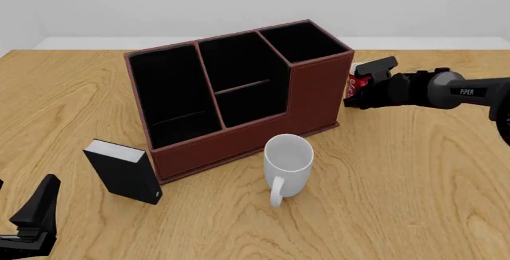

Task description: Pick up the red mug and place it to the right of the caddy.

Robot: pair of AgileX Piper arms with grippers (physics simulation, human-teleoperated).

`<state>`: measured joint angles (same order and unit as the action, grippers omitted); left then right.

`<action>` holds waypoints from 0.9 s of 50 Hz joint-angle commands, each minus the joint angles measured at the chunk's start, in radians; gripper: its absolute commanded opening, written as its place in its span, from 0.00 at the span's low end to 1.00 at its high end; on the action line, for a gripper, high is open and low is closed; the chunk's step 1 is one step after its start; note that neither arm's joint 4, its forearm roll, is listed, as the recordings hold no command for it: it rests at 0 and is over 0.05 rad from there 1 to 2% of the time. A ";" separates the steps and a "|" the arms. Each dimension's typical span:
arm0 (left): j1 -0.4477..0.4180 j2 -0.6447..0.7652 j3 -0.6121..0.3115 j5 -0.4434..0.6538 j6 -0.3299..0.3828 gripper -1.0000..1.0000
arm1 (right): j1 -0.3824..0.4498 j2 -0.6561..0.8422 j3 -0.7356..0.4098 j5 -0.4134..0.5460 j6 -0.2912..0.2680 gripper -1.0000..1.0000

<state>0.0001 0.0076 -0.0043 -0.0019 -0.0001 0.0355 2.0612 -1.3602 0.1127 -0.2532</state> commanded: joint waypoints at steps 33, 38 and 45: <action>0.000 0.000 0.000 0.000 0.000 1.00 | -0.013 0.036 0.016 -0.032 0.031 0.00; 0.000 0.000 0.000 0.000 0.000 1.00 | -0.015 0.042 0.019 -0.036 0.031 0.00; 0.000 0.000 0.000 0.000 0.000 1.00 | -0.016 0.047 0.024 -0.042 0.032 0.00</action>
<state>0.0000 0.0076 -0.0043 -0.0019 -0.0001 0.0257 2.0782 -1.3480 0.0794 -0.2438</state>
